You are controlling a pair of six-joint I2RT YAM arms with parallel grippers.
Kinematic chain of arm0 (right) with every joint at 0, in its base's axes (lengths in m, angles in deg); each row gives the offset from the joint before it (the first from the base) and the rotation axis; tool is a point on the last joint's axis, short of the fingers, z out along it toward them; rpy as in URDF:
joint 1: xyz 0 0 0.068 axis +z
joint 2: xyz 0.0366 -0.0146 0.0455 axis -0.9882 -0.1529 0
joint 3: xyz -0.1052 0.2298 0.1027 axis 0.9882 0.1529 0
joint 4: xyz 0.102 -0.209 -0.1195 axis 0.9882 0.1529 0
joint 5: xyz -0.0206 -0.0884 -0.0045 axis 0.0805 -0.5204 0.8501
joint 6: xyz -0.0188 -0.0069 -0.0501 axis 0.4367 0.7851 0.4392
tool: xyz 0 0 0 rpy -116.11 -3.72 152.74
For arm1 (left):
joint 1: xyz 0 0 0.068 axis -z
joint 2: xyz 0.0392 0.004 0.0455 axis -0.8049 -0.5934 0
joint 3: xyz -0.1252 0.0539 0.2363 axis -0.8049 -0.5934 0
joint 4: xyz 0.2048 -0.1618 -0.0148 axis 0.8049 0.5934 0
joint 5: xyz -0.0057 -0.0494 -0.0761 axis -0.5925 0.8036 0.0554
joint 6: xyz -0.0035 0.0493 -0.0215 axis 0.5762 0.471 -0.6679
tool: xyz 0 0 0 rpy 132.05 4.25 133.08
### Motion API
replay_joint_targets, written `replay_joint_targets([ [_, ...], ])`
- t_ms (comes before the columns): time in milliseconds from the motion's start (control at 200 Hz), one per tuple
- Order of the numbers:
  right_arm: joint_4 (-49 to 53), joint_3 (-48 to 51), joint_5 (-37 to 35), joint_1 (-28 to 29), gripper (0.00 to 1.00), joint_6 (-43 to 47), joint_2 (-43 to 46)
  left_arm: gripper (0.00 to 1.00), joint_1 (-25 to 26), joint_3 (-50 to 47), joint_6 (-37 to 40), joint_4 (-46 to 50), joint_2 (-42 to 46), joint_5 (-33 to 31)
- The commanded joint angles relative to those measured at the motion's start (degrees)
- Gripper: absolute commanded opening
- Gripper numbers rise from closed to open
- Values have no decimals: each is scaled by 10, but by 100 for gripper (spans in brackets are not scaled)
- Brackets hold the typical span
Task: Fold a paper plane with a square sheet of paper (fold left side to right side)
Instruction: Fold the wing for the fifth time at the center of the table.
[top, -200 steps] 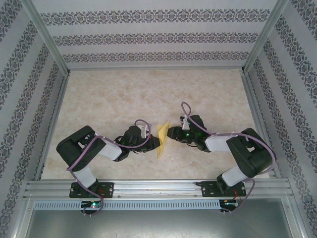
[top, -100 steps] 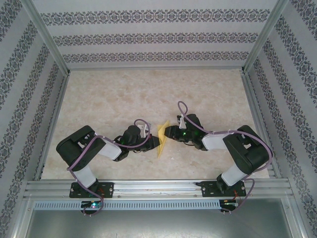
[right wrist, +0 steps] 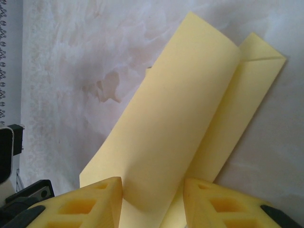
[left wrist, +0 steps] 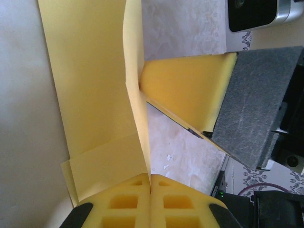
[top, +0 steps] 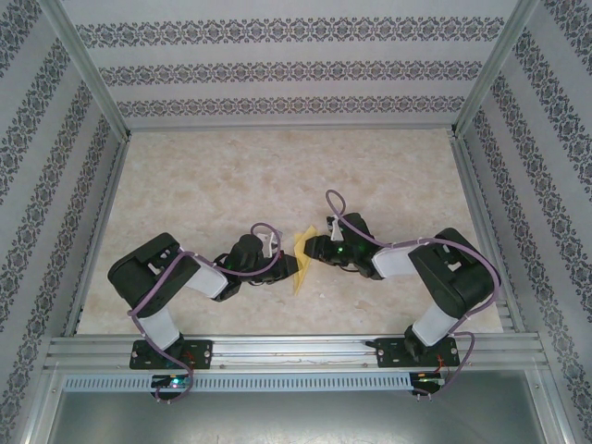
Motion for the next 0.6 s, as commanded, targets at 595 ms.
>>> replay_joint_targets([
  [595, 91, -32, -54, 18, 37, 14, -34, 26, -30, 1, 38, 63, 40, 2],
])
